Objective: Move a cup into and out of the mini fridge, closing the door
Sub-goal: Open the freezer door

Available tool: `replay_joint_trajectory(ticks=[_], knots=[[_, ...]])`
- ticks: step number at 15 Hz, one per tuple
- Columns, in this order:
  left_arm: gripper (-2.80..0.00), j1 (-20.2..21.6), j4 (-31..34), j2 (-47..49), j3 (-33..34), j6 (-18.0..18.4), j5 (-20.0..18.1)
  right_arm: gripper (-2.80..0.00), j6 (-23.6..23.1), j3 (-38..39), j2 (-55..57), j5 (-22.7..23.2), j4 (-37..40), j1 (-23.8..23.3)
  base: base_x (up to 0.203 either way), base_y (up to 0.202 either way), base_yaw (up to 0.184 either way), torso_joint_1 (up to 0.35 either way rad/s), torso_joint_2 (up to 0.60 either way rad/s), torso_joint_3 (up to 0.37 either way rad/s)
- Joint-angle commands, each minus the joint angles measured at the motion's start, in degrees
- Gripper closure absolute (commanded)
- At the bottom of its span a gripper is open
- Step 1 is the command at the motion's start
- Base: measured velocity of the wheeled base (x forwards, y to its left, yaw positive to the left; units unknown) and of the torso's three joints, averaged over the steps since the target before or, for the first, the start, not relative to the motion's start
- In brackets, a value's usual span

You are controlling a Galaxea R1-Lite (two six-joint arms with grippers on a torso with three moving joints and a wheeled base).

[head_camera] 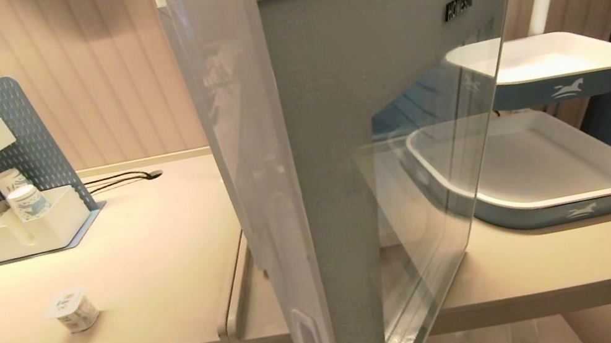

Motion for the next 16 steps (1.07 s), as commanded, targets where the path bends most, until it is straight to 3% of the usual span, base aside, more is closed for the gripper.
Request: replay_joint_trajectory(ticks=[1, 4, 7, 9, 12, 16], knots=[[-2.8, 0.5, -0.38, 1.26, 0.83, 0.38, 2.32, 0.0, 0.04, 0.0, 0.08, -0.02, -0.02, 0.0, 0.0, 0.0, 0.0, 0.0, 0.0, 0.0], [-2.8, 0.82, -3.0, 7.29, 1.62, 4.29, 8.0, 0.0, 0.04, 0.0, 0.08, -0.02, -0.02, 0.0, 0.0, 0.0, 0.0, 0.0, 0.0, 0.0], [-2.8, 1.64, -8.38, 12.98, 0.91, 5.31, 8.8, 0.0, 0.04, 0.0, 0.08, -0.02, -0.02, 0.0, 0.0, 0.0, 0.0, 0.0, 0.0, 0.0], [-2.8, 0.83, -10.19, 14.34, -1.35, 3.86, 7.94, 0.0, 0.04, 0.0, 0.08, -0.02, -0.02, 0.0, 0.0, 0.0, 0.0, 0.0, 0.0, 0.0], [-2.8, -6.09, -10.31, 12.95, -3.13, -0.78, 5.79, 0.0, 0.04, 0.0, 0.08, -0.02, -0.02, 0.0, 0.0, 0.0, 0.0, 0.0, 0.0, 0.0], [-2.8, -14.44, -10.0, 10.33, -3.32, -1.99, 6.09, 0.0, 0.04, 0.0, 0.08, -0.02, -0.02, 0.0, 0.0, 0.0, 0.0, 0.0, 0.0, 0.0]])
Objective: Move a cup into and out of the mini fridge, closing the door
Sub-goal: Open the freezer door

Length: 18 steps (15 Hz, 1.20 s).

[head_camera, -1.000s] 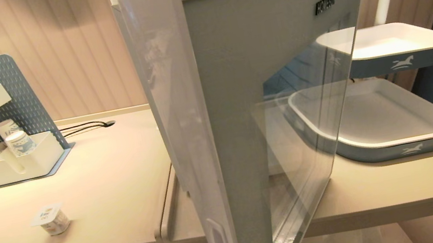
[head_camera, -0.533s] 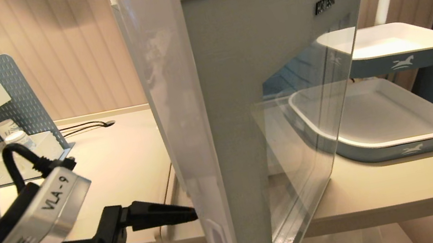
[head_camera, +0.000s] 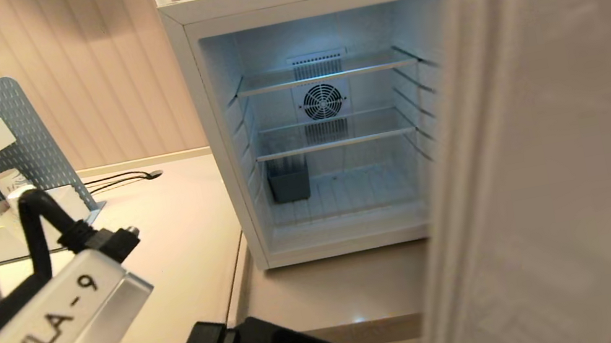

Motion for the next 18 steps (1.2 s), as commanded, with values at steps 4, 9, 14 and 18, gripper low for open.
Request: replay_joint_trajectory(ticks=[4, 9, 14, 18], knots=[[-2.8, -0.32, -0.3, -1.46, 1.54, -0.25, 6.32, 0.0, -0.01, 0.0, 0.08, 0.0, 0.0, 0.0, 0.0, 0.0, 0.0, 0.0, 0.0, 0.0], [-2.8, 17.74, -0.06, -5.81, -0.02, -5.35, 23.99, 0.0, -0.01, 0.0, 0.08, 0.0, 0.0, 0.0, 0.0, 0.0, 0.0, 0.0, 0.0, 0.0], [-2.8, 44.14, 7.74, -19.87, -4.01, -12.18, 40.96, 0.0, -0.01, 0.0, 0.08, 0.0, 0.0, 0.0, 0.0, 0.0, 0.0, 0.0, 0.0, 0.0], [0.0, 60.41, 29.39, -36.97, -7.53, -10.6, 47.16, 0.0, -0.01, 0.0, 0.08, 0.0, 0.0, 0.0, 0.0, 0.0, 0.0, 0.0, 0.0, 0.0]])
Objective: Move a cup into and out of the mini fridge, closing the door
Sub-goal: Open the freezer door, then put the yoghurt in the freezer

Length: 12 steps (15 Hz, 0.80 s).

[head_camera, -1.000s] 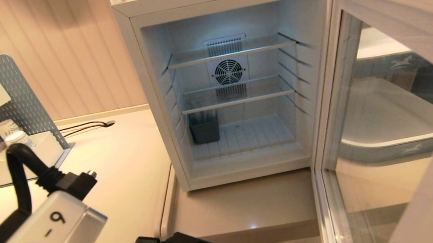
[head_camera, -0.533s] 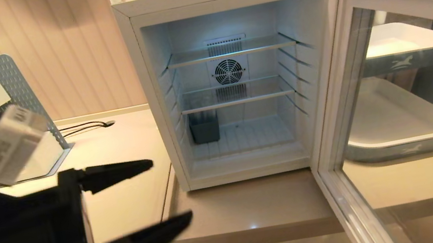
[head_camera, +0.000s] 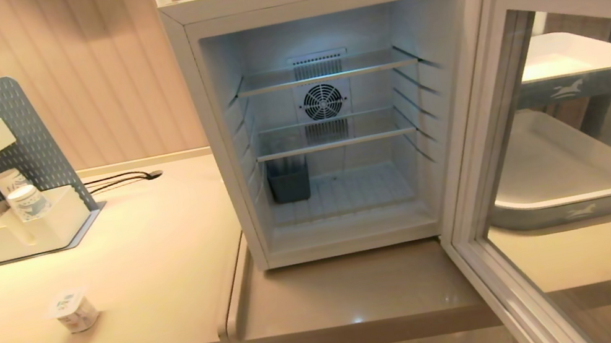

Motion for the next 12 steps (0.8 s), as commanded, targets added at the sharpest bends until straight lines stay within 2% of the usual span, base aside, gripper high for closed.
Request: replay_joint_trajectory(ticks=[1, 3, 5, 6, 7, 8, 9, 10, 11, 12], knots=[[0.0, 5.09, 7.79, -11.94, -1.24, 0.98, 2.31, 0.0, 0.0, 0.0, 0.08, -0.02, -0.02, 0.0, 0.0, 0.0, 0.0, 0.0, 0.0, 0.0], [0.0, 6.29, 16.91, -19.88, -3.75, 1.91, 4.85, 0.0, 0.0, 0.0, 0.08, -0.02, -0.02, 0.0, 0.0, 0.0, 0.0, 0.0, 0.0, 0.0], [0.0, 4.85, 34.68, -23.99, -13.68, 1.54, 5.53, 0.0, 0.0, 0.0, 0.08, -0.02, -0.02, 0.0, 0.0, 0.0, 0.0, 0.0, 0.0, 0.0], [0.0, 3.92, 43.58, -24.77, -20.43, -0.18, 4.86, 0.0, 0.0, 0.0, 0.08, -0.02, -0.02, 0.0, 0.0, 0.0, 0.0, 0.0, 0.0, 0.0], [0.0, 2.31, 50.72, -25.26, -26.98, -1.97, 3.6, 0.0, 0.0, 0.0, 0.08, -0.02, -0.02, 0.0, 0.0, 0.0, 0.0, 0.0, 0.0, 0.0], [0.0, -1.34, 56.29, -25.58, -32.96, -3.34, 2.71, 0.0, 0.0, 0.0, 0.08, -0.02, -0.02, 0.0, 0.0, 0.0, 0.0, 0.0, 0.0, 0.0], [0.0, -6.84, 60.95, -25.86, -36.71, -4.4, 2.98, 0.0, 0.0, 0.0, 0.08, -0.02, -0.02, 0.0, 0.0, 0.0, 0.0, 0.0, 0.0, 0.0], [0.0, -10.45, 65.31, -26.19, -39.35, -5.82, 4.06, 0.0, 0.0, 0.0, 0.08, -0.02, -0.02, 0.0, 0.0, 0.0, 0.0, 0.0, 0.0, 0.0], [0.0, -11.97, 68.22, -27.1, -40.1, -7.28, 5.17, 0.0, 0.0, 0.0, 0.08, -0.02, -0.02, 0.0, 0.0, 0.0, 0.0, 0.0, 0.0, 0.0], [0.0, -11.11, 69.16, -29.71, -38.44, -7.89, 5.4, 0.0, 0.0, 0.0, 0.08, -0.02, -0.02, 0.0, 0.0, 0.0, 0.0, 0.0, 0.0, 0.0]])
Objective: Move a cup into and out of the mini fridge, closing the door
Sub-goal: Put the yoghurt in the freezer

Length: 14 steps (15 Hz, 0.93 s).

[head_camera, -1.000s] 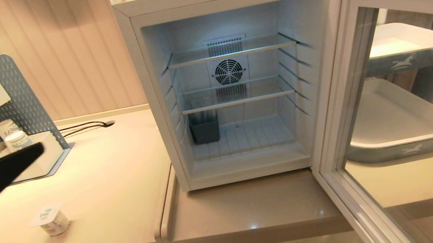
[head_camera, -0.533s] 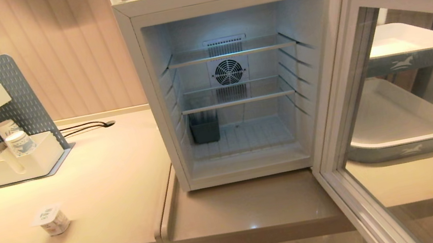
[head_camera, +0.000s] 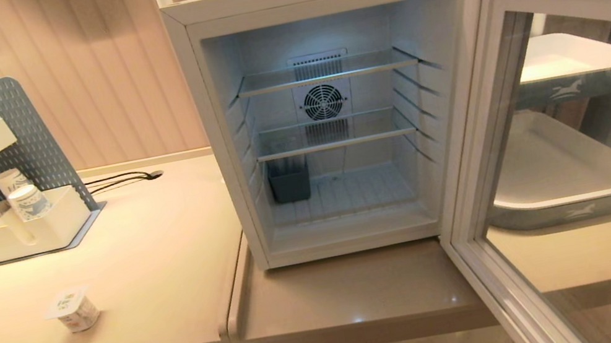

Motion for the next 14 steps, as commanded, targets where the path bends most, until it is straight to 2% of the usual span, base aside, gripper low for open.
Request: replay_joint_trajectory(ticks=[1, 3, 4, 5, 7, 8, 10, 11, 12, 14], knots=[[0.0, 0.3, 1.34, -6.63, 3.67, 0.03, -0.74, 0.0, 0.02, 0.0, 0.08, -0.02, -0.02, 0.02, 0.0, 0.0, 0.0, 0.0, 0.0, 0.0], [0.0, 1.65, 1.25, -13.74, 13.43, 0.36, -2.73, 0.0, 0.02, 0.0, 0.08, -0.02, -0.02, 0.02, 0.0, 0.0, 0.0, 0.0, 0.0, 0.0], [0.0, 1.98, -0.33, -14.49, 17.69, -0.81, -3.2, 0.0, 0.02, 0.0, 0.08, -0.02, -0.02, 0.02, 0.0, 0.0, 0.0, 0.0, 0.0, 0.0], [0.0, 2.13, -5.71, -14.59, 22.9, -2.01, -3.03, 0.0, 0.02, 0.0, 0.08, -0.02, -0.02, 0.02, 0.0, 0.0, 0.0, 0.0, 0.0, 0.0], [0.0, 2.26, -24.05, -14.66, 39.67, -2.36, 0.55, 0.0, 0.02, 0.0, 0.08, -0.02, -0.02, 0.02, 0.0, 0.0, 0.0, 0.0, 0.0, 0.0], [0.0, 2.29, -34.73, -14.7, 49.74, -0.4, 2.47, 0.0, 0.02, 0.0, 0.08, -0.02, -0.02, 0.02, 0.0, 0.0, 0.0, 0.0, 0.0, 0.0], [0.0, 2.34, -56.68, -14.54, 70.74, 5.75, 4.89, 0.0, 0.02, 0.0, 0.08, -0.02, -0.02, 0.02, 0.0, 0.0, 0.0, 0.0, 0.0, 0.0], [0.0, 2.36, -62.47, -14.6, 77.92, 6.98, 5.14, 0.0, 0.02, 0.0, 0.08, -0.02, -0.02, 0.02, 0.0, 0.0, 0.0, 0.0, 0.0, 0.0], [0.0, 2.37, -65.19, -14.66, 83.28, 7.32, 5.3, 0.0, 0.02, 0.0, 0.08, -0.02, -0.02, 0.02, 0.0, 0.0, 0.0, 0.0, 0.0, 0.0], [0.0, 2.4, -68.58, -14.77, 86.95, 7.08, 5.57, 0.0, 0.02, 0.0, 0.08, -0.02, -0.02, 0.02, 0.0, 0.0, 0.0, 0.0, 0.0, 0.0]])
